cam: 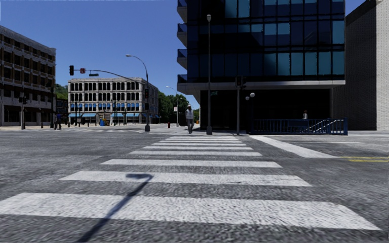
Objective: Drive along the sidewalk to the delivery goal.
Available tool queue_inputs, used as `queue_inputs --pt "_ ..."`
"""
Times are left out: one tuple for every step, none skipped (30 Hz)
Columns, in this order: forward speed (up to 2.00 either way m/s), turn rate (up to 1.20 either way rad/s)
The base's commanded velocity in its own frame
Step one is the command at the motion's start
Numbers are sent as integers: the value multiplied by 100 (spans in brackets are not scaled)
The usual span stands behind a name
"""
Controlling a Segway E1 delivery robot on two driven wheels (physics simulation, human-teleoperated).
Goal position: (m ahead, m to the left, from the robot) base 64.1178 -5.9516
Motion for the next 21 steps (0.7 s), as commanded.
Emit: queue_inputs --pt "200 0" --pt "200 0" --pt "200 0" --pt "200 0" --pt "200 0" --pt "200 0" --pt "200 0" --pt "200 0" --pt "200 -3" --pt "200 -15" --pt "200 -15" --pt "200 -24" --pt "200 -35" --pt "200 -39" --pt "200 -40" --pt "200 -40" --pt "200 -40" --pt "200 -40" --pt "200 -40" --pt "200 -40" --pt "200 -40"
